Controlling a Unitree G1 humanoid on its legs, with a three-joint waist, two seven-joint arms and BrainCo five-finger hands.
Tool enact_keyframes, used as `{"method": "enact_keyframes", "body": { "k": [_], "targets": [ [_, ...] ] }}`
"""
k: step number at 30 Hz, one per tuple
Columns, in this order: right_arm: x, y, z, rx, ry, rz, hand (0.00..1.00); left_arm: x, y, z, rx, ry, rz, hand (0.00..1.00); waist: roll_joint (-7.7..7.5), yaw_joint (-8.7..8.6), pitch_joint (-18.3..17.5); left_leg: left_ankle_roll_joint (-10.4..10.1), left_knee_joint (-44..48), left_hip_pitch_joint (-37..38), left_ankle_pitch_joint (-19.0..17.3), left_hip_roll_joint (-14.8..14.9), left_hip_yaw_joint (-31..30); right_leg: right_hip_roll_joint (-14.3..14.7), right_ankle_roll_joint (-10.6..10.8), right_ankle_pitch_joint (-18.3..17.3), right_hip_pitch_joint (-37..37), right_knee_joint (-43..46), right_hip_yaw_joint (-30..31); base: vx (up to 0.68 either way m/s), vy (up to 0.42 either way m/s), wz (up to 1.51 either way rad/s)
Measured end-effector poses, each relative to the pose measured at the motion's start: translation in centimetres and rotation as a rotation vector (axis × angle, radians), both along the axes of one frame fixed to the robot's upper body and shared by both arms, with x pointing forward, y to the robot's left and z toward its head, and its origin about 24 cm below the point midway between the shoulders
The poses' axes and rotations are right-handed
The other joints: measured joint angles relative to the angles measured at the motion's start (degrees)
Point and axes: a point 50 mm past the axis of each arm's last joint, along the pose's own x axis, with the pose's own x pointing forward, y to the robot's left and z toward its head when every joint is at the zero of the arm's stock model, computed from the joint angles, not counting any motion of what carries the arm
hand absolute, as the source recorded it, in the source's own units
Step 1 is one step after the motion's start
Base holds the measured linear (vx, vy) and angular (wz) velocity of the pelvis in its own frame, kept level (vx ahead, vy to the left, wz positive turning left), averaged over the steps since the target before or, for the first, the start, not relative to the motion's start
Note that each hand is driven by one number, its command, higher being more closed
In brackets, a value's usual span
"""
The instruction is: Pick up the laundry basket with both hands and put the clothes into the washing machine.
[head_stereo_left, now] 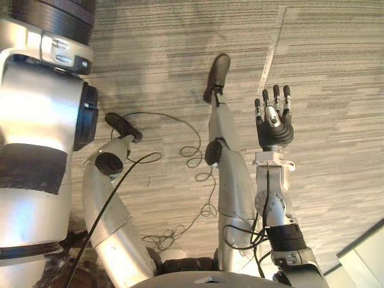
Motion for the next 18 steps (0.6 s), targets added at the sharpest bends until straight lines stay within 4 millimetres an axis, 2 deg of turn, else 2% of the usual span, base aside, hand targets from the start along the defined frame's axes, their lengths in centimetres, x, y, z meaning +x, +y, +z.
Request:
{"method": "enact_keyframes", "body": {
  "k": [3, 5, 7, 14, 18],
  "targets": [
    [0.1, 0.2, 0.8, 0.006, -0.034, -0.002, 0.00, 1.8, 0.3, -2.2, -0.080, 0.080, -0.054, 0.00, 0.01, -0.10, -0.01, -0.12, -0.58, 1.11, 0.08, -0.84, -0.92, -0.54, -0.33, -0.56, 0.11, 2.83, 0.02, -0.05, -0.013, 0.18],
    [0.1, 0.2, 0.8, 0.010, -0.038, -0.003, 0.00, 3.8, 0.7, -4.8, -0.178, 0.186, -0.126, 0.00, 0.01, 0.02, -0.01, -0.21, -1.15, 2.18, 0.16, -1.97, -1.03, -1.48, 0.09, -1.13, 1.20, 3.29, 0.03, -0.08, 0.000, 0.32],
    [0.1, 0.2, 0.8, 0.011, -0.037, -0.003, 0.00, 4.6, 1.5, -5.9, -0.243, 0.236, -0.161, 0.00, 0.01, -0.08, -0.01, -0.05, -1.64, 2.50, 0.37, -2.85, -1.08, -2.10, 0.72, -1.66, 1.88, 2.93, 0.02, -0.07, 0.001, 0.28],
    [0.2, 0.2, 0.7, 0.029, -0.016, -0.012, 0.00, 5.5, 5.8, -7.0, -0.412, 0.300, -0.274, 0.00, 0.01, -0.15, -0.01, -0.53, -3.22, 2.54, 2.37, -3.61, -2.54, -1.97, 1.02, -1.89, 3.18, 1.66, -0.37, -0.07, -0.021, 0.11],
    [0.2, -0.1, 0.5, 0.032, -0.009, -0.023, 0.00, 6.6, 8.4, -9.0, -0.542, 0.355, -0.328, 0.00, 0.02, -0.18, -0.02, -0.78, -3.76, 3.28, 2.90, -3.65, -2.46, -1.90, 0.70, -1.64, 3.33, 2.25, -0.28, -0.05, -0.040, 0.02]
  ]
}}
